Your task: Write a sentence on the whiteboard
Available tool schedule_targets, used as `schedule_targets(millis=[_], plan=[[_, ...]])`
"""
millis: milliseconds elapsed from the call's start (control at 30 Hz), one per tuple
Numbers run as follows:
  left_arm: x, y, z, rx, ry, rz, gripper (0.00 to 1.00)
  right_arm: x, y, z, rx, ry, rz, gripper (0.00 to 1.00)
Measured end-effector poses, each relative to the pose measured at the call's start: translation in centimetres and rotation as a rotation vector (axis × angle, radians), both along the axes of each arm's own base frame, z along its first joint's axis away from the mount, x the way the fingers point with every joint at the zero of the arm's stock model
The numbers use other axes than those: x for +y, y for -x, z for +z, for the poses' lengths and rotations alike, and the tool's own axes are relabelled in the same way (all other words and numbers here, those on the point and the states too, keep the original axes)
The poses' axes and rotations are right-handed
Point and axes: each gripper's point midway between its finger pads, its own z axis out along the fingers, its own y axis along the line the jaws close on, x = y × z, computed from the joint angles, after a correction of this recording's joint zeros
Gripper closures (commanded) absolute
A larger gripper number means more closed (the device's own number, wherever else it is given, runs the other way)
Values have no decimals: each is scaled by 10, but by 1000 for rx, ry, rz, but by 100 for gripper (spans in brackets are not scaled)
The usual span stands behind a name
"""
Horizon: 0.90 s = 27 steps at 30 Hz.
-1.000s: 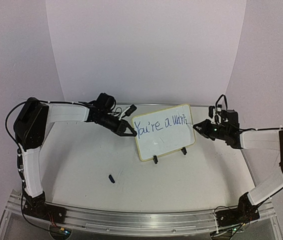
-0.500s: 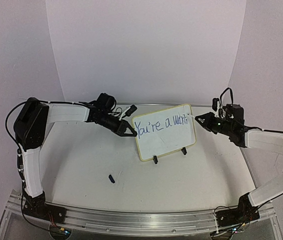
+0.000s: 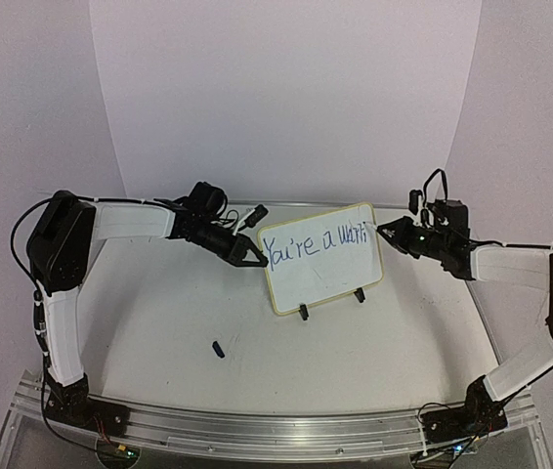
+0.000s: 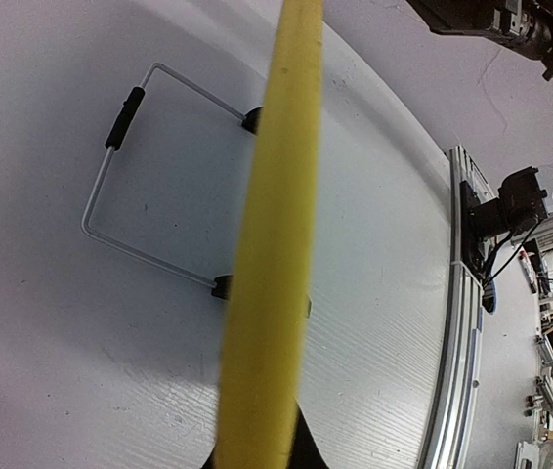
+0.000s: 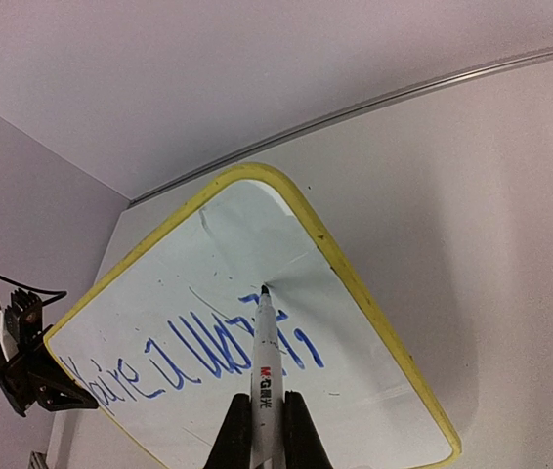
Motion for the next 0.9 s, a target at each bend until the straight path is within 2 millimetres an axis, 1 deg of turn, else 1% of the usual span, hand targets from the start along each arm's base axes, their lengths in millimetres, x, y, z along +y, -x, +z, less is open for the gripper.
schedule_targets(millis=[133, 233, 433, 500, 600, 667, 733, 900], plan=[[0, 0, 0, 0, 0, -1, 100, 0, -2, 1, -3, 2, -4, 100], [0, 0, 0, 0, 1, -1, 100, 0, -4, -4, 6, 6, -4, 100], [0, 0, 0, 1, 1, -1, 100, 0, -4, -4, 7, 7, -5, 100], [0, 0, 0, 0, 0, 0, 100, -1, -3, -2, 3, 6, -7, 100], [0, 0, 0, 0, 0, -1, 100, -3, 2, 7, -20, 2, -12, 100], [0, 0, 0, 0, 0, -1, 100, -7, 10, 20, -53, -4, -23, 100], [0, 0, 0, 0, 0, 0, 100, -9, 14, 23, -66, -4, -33, 100], [0, 0, 0, 0, 0, -1, 100, -12, 17, 13, -42, 7, -43, 100]])
